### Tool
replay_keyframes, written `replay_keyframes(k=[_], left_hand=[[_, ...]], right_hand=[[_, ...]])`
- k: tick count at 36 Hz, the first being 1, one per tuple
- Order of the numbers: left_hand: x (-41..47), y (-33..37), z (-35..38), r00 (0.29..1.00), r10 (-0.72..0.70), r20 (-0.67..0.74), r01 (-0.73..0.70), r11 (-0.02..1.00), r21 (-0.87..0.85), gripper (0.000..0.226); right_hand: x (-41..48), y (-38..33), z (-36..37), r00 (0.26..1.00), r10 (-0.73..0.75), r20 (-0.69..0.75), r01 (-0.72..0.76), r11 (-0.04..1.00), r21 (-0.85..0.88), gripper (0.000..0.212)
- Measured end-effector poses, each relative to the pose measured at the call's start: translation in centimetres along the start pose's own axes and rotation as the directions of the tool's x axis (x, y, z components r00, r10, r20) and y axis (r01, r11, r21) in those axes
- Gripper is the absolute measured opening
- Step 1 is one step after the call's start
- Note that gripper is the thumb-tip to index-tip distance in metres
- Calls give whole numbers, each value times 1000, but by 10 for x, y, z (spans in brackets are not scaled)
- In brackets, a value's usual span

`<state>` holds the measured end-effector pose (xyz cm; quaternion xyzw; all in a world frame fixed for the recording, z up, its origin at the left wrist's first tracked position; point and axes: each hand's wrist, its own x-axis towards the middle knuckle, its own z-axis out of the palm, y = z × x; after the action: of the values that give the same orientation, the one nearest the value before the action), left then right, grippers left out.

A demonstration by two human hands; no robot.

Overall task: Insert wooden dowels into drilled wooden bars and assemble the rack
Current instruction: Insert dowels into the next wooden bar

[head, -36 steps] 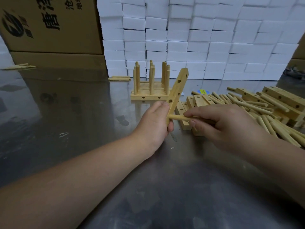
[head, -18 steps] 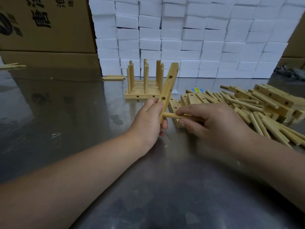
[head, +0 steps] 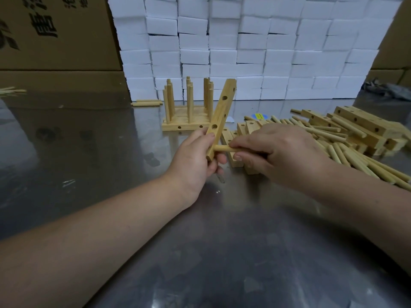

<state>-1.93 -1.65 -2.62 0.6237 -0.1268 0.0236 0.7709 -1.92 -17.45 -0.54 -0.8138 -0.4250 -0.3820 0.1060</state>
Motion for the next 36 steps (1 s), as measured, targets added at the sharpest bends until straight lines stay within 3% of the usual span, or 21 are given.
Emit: replay_keyframes(k=[7,12,17,22,36], left_hand=[[3,-1,-1,996,79,-48,-78,997,27,26],[5,1,-3,967,156,-204,-154,988,25,25],[9,2,-8,916,198,-349,-177,980,92,29],[16,6,-16,864,207,-459,-172,978,119,26],[18,-4,-13,893,131,-430,-35,974,222,24]], right_hand=[[3,-5,2,1000,15,-27,-16,1000,-14,29],[15,-10,4,999,16,-41,-17,999,-31,20],[28,-14,9,999,50,11,-49,998,-45,19],[44,-15,14,987,83,135,-74,995,-68,32],[33,-15,18,966,172,194,-127,966,-224,33]])
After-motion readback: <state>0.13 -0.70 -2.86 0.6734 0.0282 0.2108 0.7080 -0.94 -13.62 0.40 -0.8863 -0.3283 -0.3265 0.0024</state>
